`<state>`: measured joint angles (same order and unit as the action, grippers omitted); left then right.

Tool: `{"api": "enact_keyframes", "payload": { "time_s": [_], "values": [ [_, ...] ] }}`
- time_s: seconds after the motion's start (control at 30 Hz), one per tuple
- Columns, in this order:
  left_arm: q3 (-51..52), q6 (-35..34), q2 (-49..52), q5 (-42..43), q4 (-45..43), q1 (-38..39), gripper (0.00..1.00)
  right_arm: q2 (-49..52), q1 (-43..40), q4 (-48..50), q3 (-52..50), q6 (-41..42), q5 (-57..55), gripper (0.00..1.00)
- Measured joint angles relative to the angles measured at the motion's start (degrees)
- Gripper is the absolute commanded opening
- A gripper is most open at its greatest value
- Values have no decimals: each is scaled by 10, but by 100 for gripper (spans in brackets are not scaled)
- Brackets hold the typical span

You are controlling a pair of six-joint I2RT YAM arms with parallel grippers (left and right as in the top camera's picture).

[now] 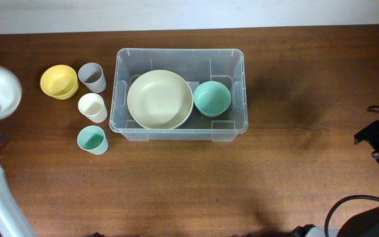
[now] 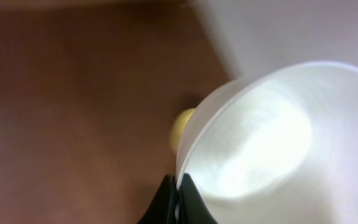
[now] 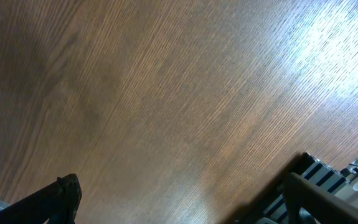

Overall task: Pack container
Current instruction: 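Carry the white bowl with the left gripper onto the teal bowl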

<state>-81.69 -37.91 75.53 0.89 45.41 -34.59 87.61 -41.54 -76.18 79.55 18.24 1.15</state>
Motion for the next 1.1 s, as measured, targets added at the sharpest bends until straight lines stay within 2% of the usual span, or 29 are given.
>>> {"api": "enact_keyframes", "payload": {
  "time_s": [0.1,0.23,0.37,0.5,0.8,0.93,1.1],
  "values": [
    [-4,6,-45,23,-45,87,1,0,0,0,0,0,0,99],
    [-6,9,-52,36,-103,226,1,0,0,0,0,0,0,99],
    [-6,9,-11,46,-148,348,1,0,0,0,0,0,0,99],
    [-6,9,68,49,-198,435,1,0,0,0,0,0,0,99],
    [-6,29,256,66,-277,558,1,0,0,0,0,0,0,99],
    [-6,37,300,74,-276,593,1,0,0,0,0,0,0,99],
    [-6,40,322,77,-269,601,1,0,0,0,0,0,0,99]
  ]
}}
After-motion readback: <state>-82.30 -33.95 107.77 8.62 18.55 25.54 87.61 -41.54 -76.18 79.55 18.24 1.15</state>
